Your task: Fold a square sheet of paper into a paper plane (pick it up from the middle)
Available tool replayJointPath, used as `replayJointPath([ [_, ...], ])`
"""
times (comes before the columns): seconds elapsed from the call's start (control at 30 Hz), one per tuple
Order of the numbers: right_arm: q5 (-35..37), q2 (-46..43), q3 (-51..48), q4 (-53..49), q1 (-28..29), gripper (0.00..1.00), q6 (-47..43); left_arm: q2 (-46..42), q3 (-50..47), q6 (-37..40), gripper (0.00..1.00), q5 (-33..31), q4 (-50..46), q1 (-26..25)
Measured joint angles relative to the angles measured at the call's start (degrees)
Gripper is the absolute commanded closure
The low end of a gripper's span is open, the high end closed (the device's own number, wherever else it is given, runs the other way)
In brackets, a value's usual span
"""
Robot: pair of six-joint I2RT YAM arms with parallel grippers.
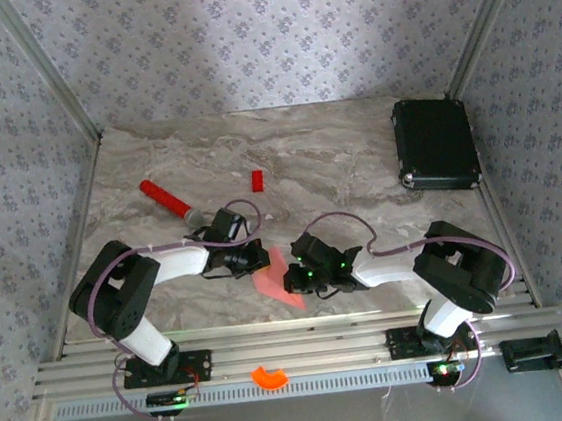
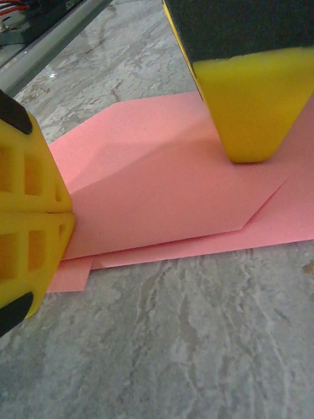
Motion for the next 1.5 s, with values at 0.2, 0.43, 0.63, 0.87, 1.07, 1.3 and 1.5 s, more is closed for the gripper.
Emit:
replayJointPath([
  [0.2,0.0,0.0,-0.1,0.2,0.0,0.99,0.0,0.0,0.0,0.7,1.0,0.0,-0.1,0.0],
  [0.43,0.9,-0.8,-0.6,-0.2,-0.1,0.99,0.0,0.0,0.1,0.8,1.0,0.0,-0.2,0.0],
  [0.63,2.6,-3.1,-2.0,-1.6,-0.3,0.98,0.0,0.0,0.1,0.8,1.0,0.1,-0.2,0.0],
  [0.87,3.1,-4.6,-3.0,-2.4,-0.7,0.96,0.0,0.0,0.1,0.8,1.0,0.2,-0.2,0.0],
  [1.07,3.1,-6.6,-3.1,-3.8,-0.8,0.93,0.0,0.0,0.1,0.8,1.0,0.2,-0.2,0.0],
  [1.3,3.1,-9.0,-3.1,-4.1,-0.8,0.93,0.0,0.0,0.1,0.9,1.0,0.2,-0.2,0.0],
  [1.5,1.6,-6.3,-2.3,-2.7,-0.9,1.0,-0.9,0.0,0.1,0.9,1.0,0.2,-0.2,0.0],
])
